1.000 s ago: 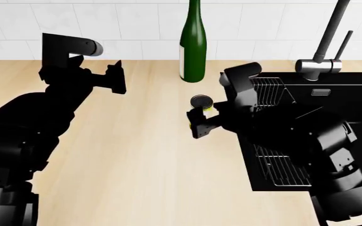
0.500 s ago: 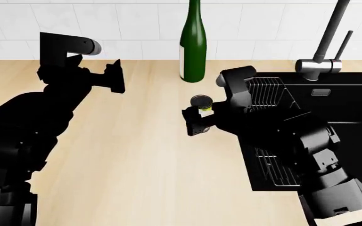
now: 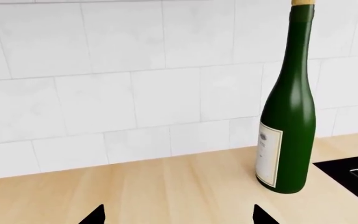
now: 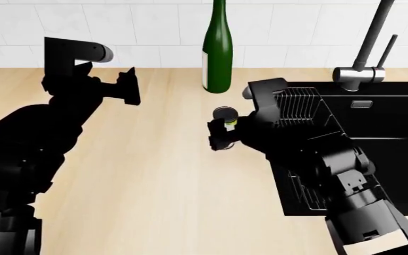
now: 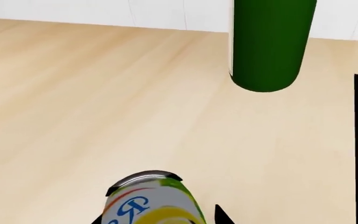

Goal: Pick the cans from the counter and place them in their designated side in the cabinet.

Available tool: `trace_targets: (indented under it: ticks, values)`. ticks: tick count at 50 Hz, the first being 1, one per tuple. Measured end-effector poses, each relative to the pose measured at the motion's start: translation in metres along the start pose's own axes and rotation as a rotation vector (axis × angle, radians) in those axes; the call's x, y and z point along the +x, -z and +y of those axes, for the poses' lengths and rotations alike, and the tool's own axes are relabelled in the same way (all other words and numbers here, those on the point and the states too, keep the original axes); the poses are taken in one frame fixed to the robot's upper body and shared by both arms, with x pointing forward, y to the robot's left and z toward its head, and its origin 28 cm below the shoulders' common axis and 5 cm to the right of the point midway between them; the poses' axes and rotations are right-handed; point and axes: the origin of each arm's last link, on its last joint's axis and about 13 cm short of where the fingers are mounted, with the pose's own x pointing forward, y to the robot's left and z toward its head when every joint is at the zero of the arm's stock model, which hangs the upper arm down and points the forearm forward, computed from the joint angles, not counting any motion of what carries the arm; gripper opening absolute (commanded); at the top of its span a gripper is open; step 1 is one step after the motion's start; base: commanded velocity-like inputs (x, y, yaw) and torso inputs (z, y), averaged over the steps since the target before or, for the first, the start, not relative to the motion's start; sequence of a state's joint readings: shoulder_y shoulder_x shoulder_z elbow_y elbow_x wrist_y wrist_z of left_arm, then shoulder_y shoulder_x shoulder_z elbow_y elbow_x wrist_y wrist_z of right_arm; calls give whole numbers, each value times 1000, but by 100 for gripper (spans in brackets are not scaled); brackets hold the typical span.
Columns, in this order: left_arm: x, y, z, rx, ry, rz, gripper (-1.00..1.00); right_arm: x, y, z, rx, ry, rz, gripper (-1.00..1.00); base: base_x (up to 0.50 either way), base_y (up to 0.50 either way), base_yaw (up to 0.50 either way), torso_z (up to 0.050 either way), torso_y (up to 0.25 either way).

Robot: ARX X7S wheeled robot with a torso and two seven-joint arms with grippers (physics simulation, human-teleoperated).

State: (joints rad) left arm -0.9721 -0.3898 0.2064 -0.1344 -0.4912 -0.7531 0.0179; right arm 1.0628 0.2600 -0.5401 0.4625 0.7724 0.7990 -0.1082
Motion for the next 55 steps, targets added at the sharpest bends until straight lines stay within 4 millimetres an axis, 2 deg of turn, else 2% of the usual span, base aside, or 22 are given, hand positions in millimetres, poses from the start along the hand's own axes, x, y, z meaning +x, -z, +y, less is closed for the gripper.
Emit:
trace_targets:
  ticks: [5, 10, 21, 29, 37, 47, 55]
  values:
    - [0, -1, 0, 0, -2, -3, 100, -6, -5, -1, -47, 69, -36, -100, 0, 0, 0, 0, 0]
    - [-1, -3, 1, -1, -7, -6, 100, -19, -20, -1, -85, 141, -84, -100, 0, 0, 0, 0, 0]
    - [-3, -6, 2, -5, -14, -16, 100, -64, -69, 4, -115, 279, -199, -100, 0, 0, 0, 0, 0]
    - [-6, -9, 3, -9, -20, -22, 100, -91, -92, 6, -128, 349, -271, -100, 0, 0, 0, 0, 0]
    - [-7, -10, 4, -13, -25, -24, 100, -105, -103, 7, -131, 382, -319, -100, 0, 0, 0, 0, 0]
    - [-8, -11, 4, -14, -27, -25, 100, -113, -108, 7, -128, 399, -347, -100, 0, 0, 0, 0, 0]
    - [-8, -12, 4, -14, -29, -27, 100, -114, -109, 7, -125, 404, -355, -100, -435, 0, 0, 0, 0]
